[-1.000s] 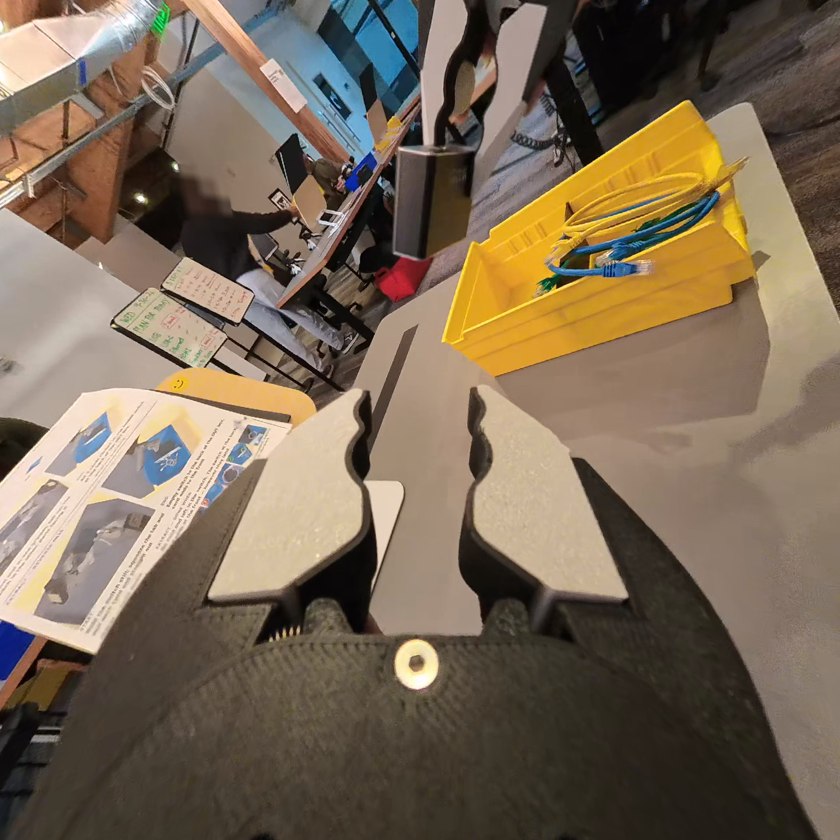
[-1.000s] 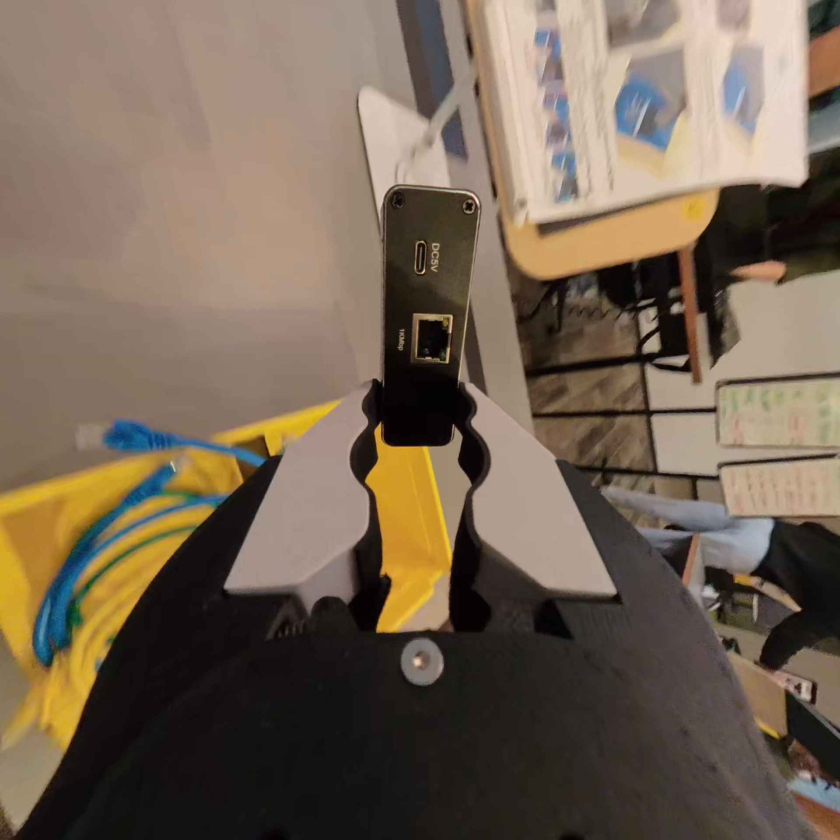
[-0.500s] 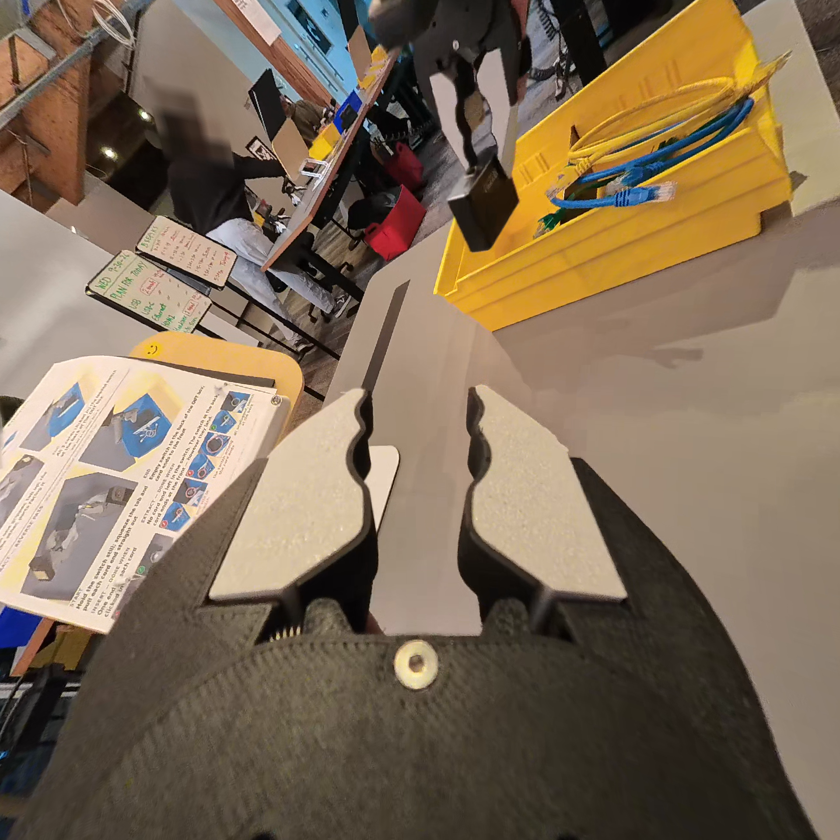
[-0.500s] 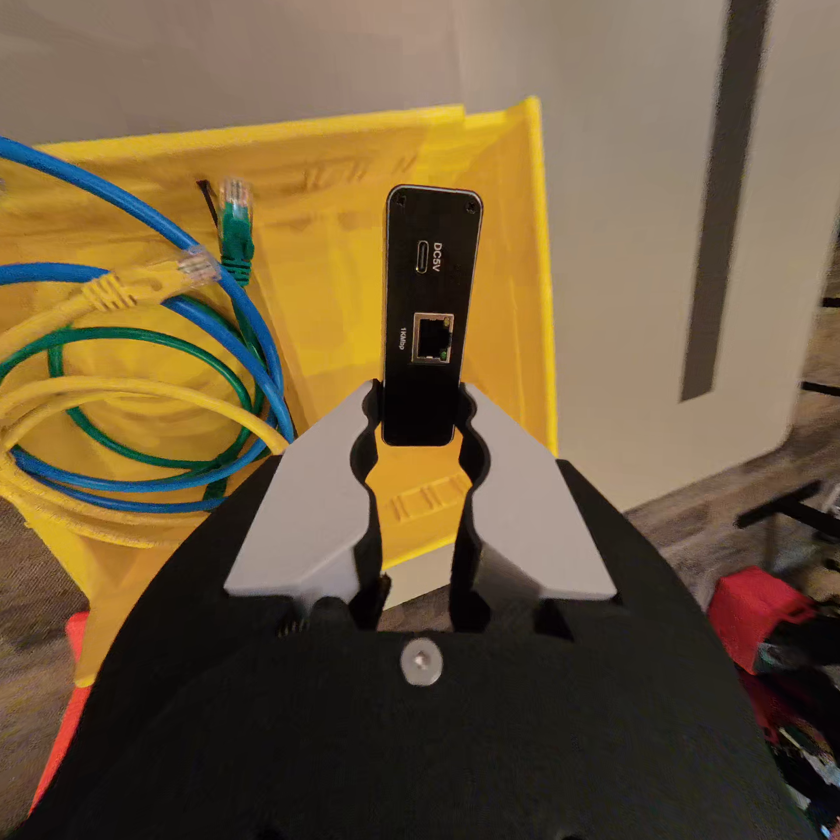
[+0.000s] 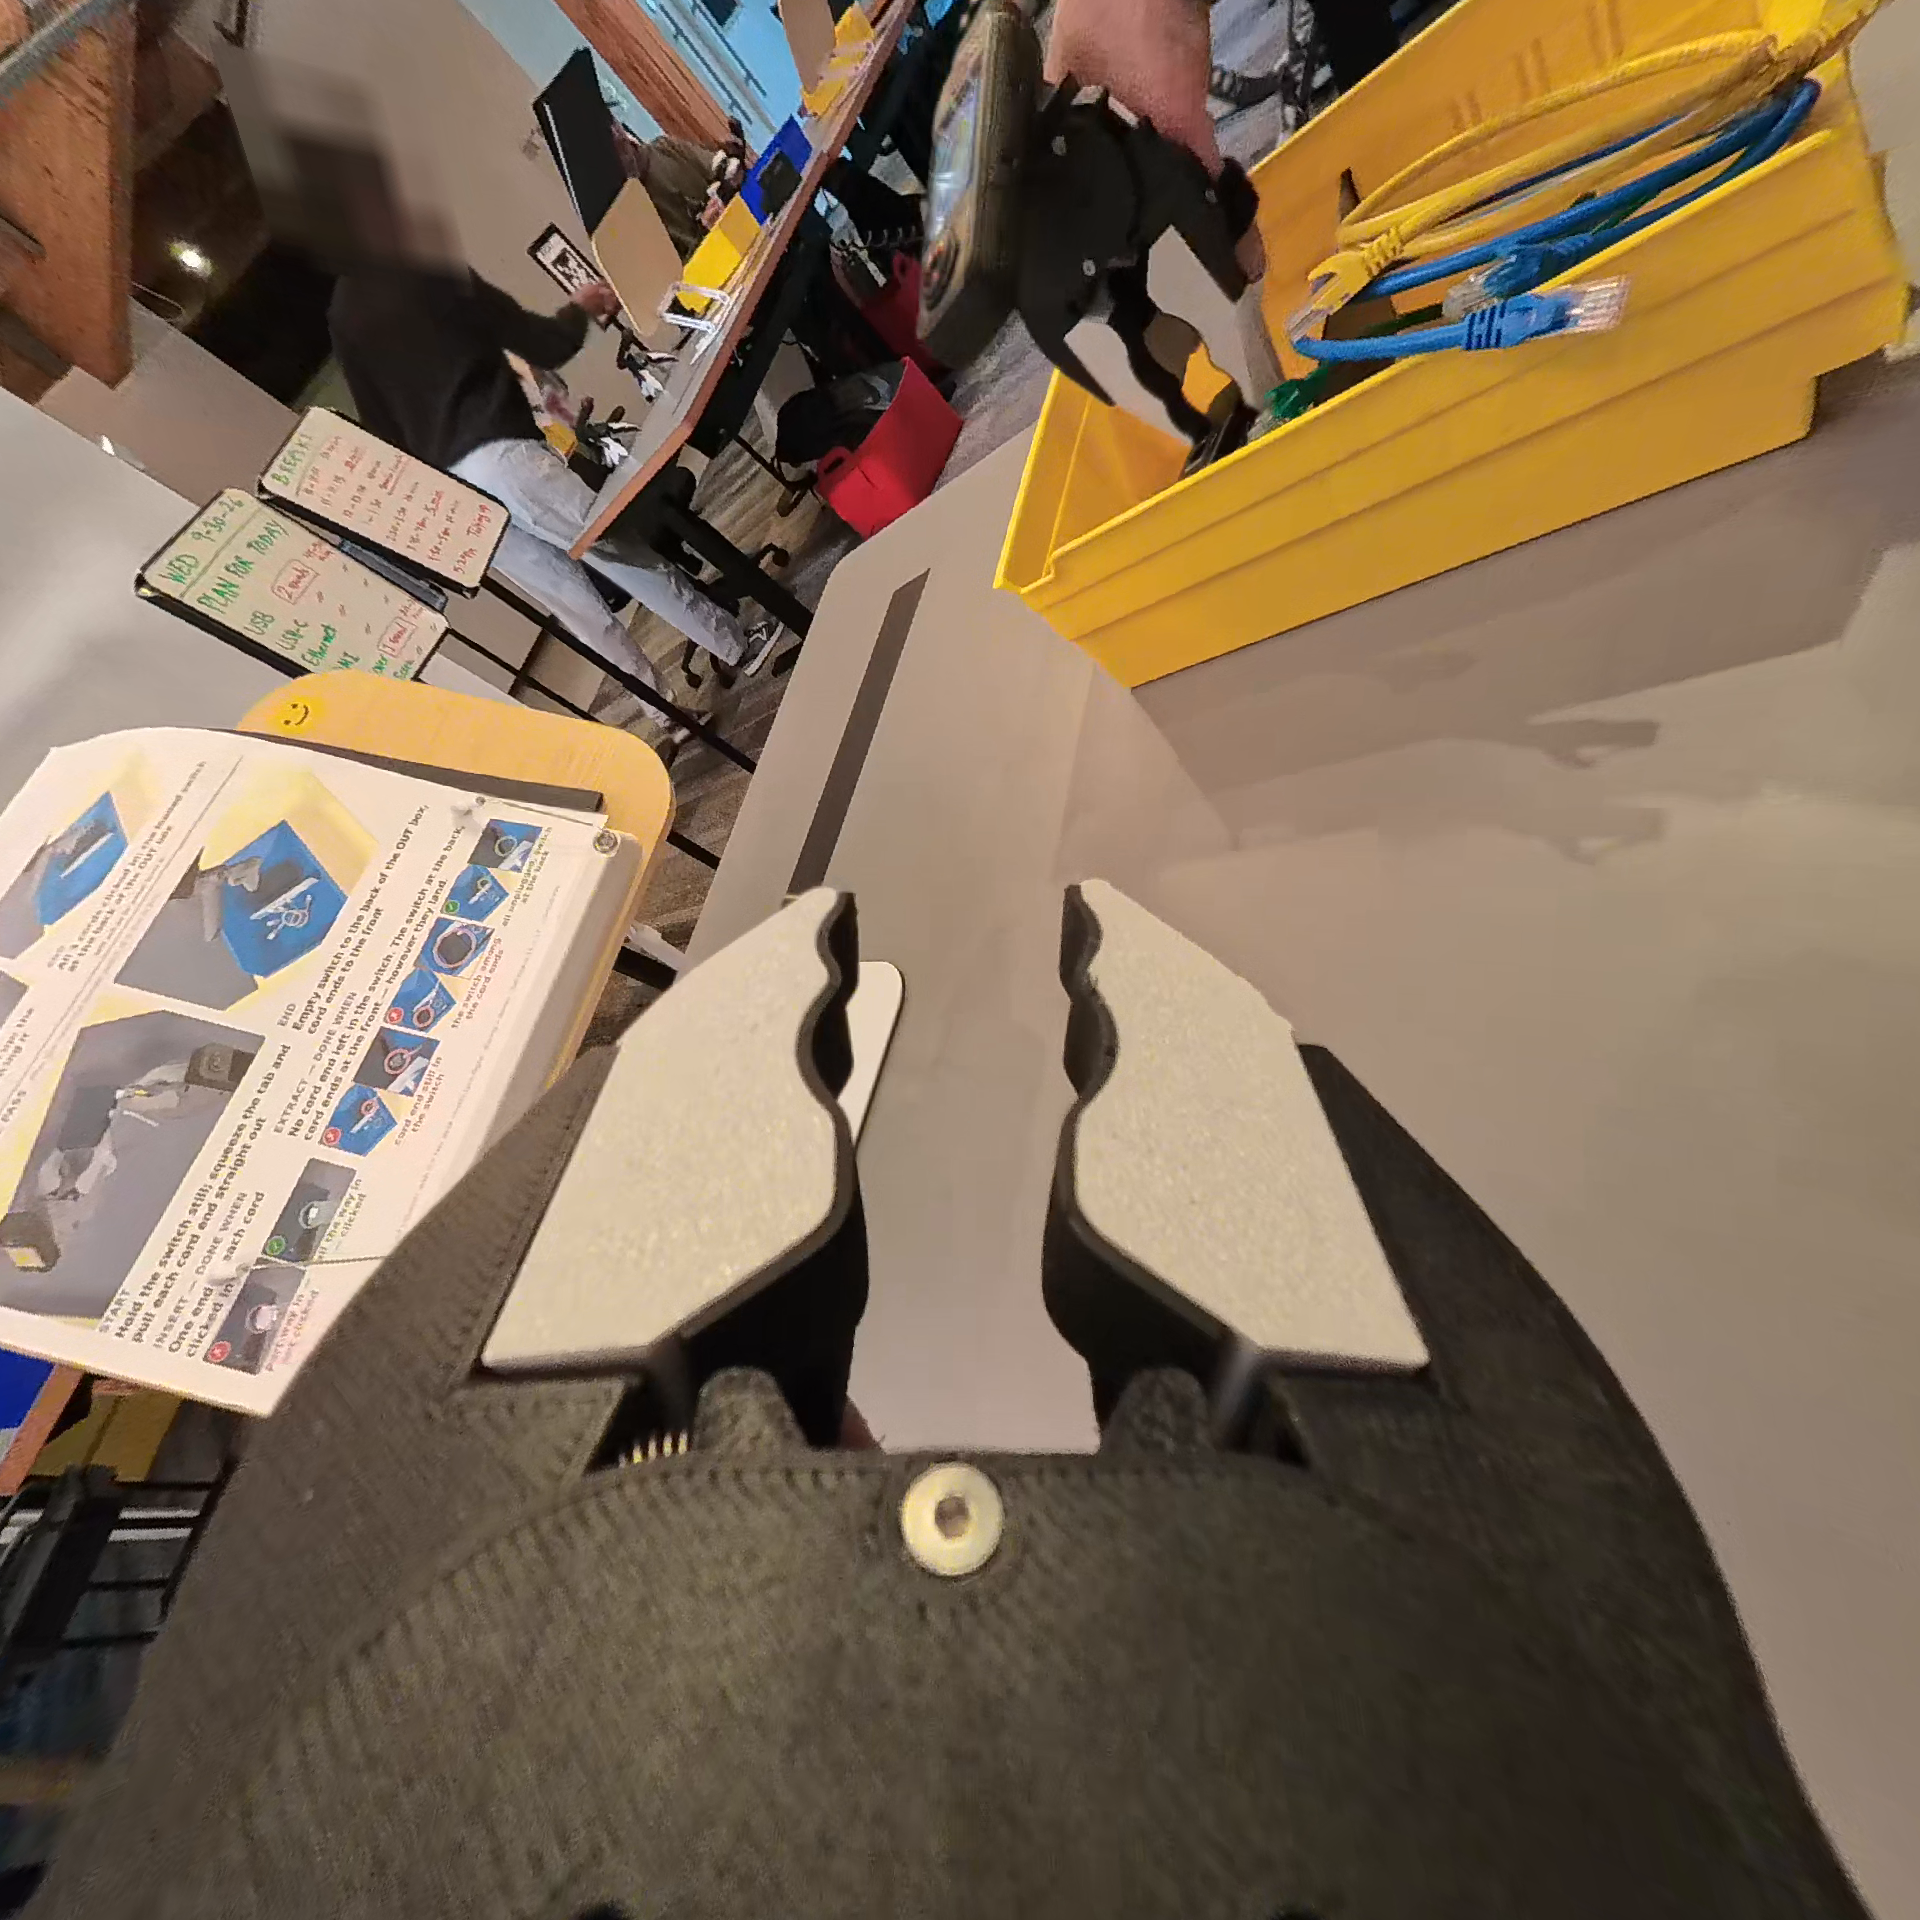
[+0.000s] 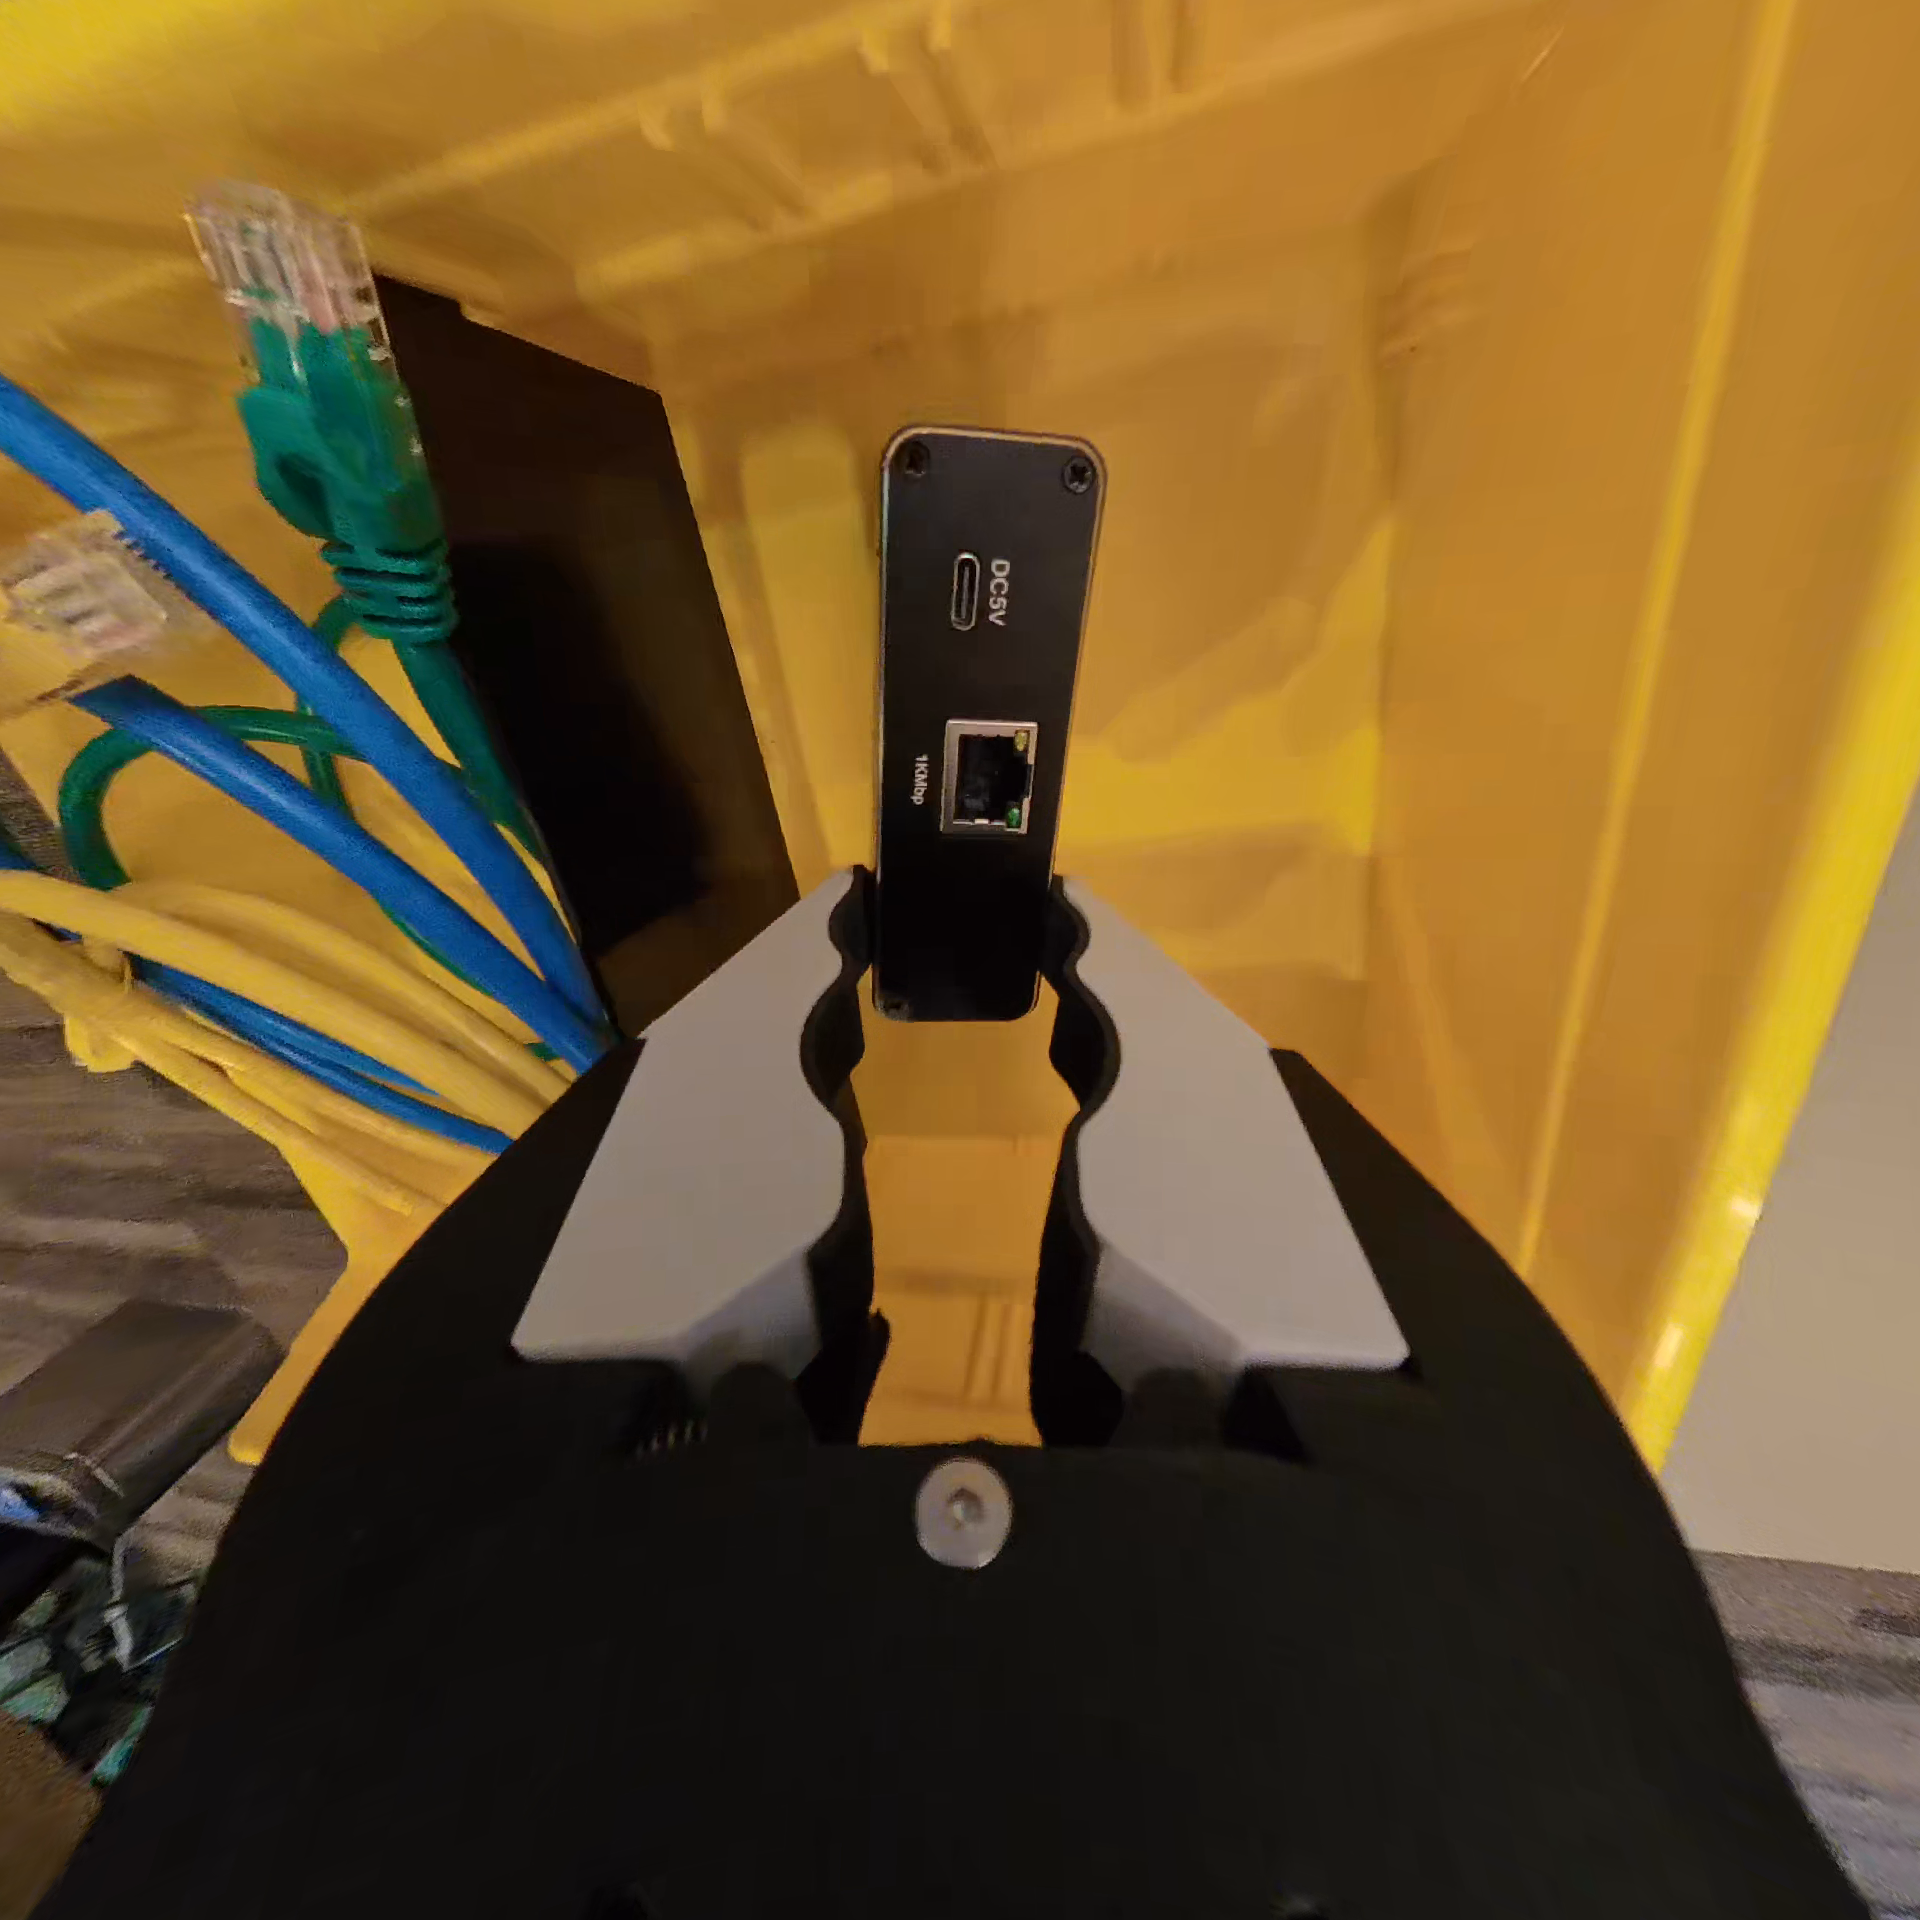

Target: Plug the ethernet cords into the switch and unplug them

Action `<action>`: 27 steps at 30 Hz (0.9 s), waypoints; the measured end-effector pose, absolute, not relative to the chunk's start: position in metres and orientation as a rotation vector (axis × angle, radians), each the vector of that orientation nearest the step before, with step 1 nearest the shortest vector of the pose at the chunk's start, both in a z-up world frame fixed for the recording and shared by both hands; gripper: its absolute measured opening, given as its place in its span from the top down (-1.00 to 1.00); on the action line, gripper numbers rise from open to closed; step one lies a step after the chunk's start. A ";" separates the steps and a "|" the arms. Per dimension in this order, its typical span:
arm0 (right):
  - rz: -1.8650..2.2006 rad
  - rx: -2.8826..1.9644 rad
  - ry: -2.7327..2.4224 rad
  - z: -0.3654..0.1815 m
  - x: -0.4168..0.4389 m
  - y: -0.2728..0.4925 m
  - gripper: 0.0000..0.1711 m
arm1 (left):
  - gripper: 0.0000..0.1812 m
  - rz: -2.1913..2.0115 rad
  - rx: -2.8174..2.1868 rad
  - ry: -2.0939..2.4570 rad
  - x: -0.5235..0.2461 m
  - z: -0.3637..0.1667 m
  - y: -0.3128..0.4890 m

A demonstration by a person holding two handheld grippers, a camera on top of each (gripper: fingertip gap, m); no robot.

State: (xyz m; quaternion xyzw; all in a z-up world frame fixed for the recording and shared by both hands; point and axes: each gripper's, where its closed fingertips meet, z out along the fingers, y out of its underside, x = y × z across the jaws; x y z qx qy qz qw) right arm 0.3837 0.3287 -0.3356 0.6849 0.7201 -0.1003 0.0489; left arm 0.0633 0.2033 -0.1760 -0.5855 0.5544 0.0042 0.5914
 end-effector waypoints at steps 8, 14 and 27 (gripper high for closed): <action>-0.294 2.067 2.116 -0.340 0.381 0.341 0.57 | 0.59 0.007 -1.378 1.302 0.064 -0.184 0.207; -0.319 2.115 2.125 -0.344 0.374 0.346 0.50 | 0.59 0.012 -1.378 1.304 0.062 -0.183 0.207; -0.219 2.189 2.137 -0.359 0.379 0.353 0.20 | 0.60 0.021 -1.378 1.313 0.063 -0.184 0.207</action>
